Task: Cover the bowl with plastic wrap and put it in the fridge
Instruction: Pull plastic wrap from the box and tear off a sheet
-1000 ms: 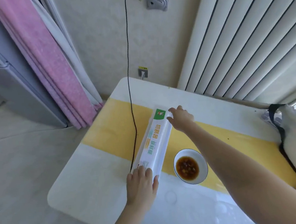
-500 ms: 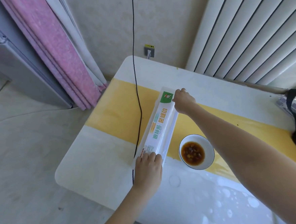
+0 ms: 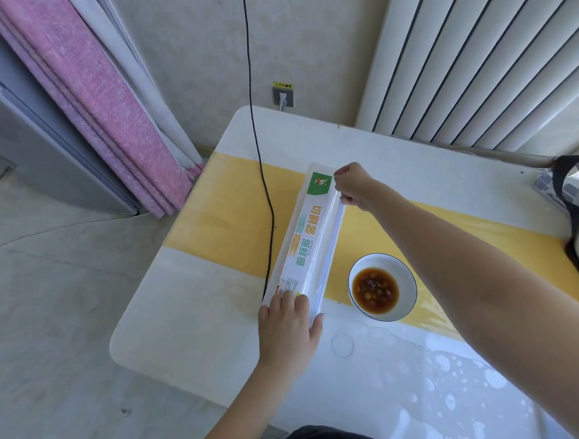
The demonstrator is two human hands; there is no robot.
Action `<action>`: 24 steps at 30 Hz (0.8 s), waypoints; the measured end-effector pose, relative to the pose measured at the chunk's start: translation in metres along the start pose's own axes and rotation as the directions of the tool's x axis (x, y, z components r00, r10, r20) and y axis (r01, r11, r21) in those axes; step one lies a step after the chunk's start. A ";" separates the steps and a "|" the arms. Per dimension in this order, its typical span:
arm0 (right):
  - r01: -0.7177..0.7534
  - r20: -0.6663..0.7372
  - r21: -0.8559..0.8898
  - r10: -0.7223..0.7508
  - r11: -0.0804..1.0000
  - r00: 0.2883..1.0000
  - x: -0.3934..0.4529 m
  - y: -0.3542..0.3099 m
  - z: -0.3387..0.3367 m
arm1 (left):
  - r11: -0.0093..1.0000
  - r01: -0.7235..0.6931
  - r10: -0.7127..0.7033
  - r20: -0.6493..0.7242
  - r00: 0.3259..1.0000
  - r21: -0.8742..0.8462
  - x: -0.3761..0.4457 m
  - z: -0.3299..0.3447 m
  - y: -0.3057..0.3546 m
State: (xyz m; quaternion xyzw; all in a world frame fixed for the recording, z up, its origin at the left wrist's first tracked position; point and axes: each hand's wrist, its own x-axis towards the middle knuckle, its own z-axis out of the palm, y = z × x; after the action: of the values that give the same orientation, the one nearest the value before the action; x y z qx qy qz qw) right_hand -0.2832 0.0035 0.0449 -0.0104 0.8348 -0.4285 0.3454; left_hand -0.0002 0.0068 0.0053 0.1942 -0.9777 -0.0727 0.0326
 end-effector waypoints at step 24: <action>-0.083 0.004 0.345 0.087 0.935 0.996 0.004 0.005 -0.002 | 0.750 0.172 -0.088 0.161 0.983 -0.639 0.005 -0.017 -0.021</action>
State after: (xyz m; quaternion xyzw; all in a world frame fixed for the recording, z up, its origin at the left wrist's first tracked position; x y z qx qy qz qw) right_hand -0.2860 0.0072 0.0400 0.0888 0.7485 -0.5529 0.3553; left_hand 0.0041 -0.0162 0.0187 0.2335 -0.8758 -0.4210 0.0336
